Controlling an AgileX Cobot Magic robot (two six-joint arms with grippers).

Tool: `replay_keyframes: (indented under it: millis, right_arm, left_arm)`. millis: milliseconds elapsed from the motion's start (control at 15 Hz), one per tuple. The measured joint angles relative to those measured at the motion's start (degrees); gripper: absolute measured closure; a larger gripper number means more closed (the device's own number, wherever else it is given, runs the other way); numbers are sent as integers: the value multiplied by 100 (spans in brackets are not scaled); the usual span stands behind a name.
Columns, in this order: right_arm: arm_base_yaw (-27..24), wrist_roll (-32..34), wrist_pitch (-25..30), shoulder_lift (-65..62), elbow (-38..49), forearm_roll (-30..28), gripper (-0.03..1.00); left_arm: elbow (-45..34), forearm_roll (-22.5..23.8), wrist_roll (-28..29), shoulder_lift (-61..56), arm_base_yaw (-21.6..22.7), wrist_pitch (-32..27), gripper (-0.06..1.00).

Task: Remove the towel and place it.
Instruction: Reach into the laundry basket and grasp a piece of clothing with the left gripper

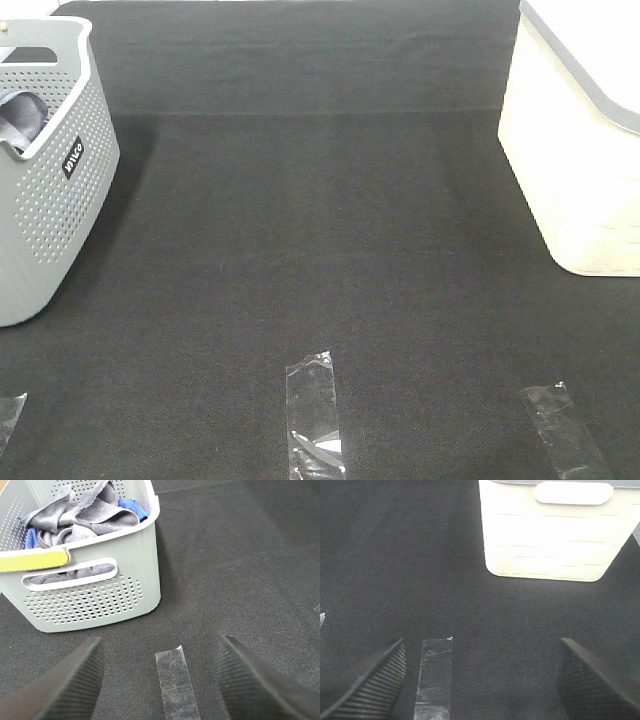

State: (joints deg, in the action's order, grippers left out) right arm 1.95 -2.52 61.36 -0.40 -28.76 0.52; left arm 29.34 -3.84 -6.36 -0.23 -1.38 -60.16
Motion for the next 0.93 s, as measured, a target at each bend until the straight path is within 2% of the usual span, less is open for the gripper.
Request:
replay_keyframes:
  millis: [933]
  right_arm:
    - [0, 0, 0, 0, 0, 0, 21]
  left_arm:
    - [0, 0, 0, 0, 0, 0, 32]
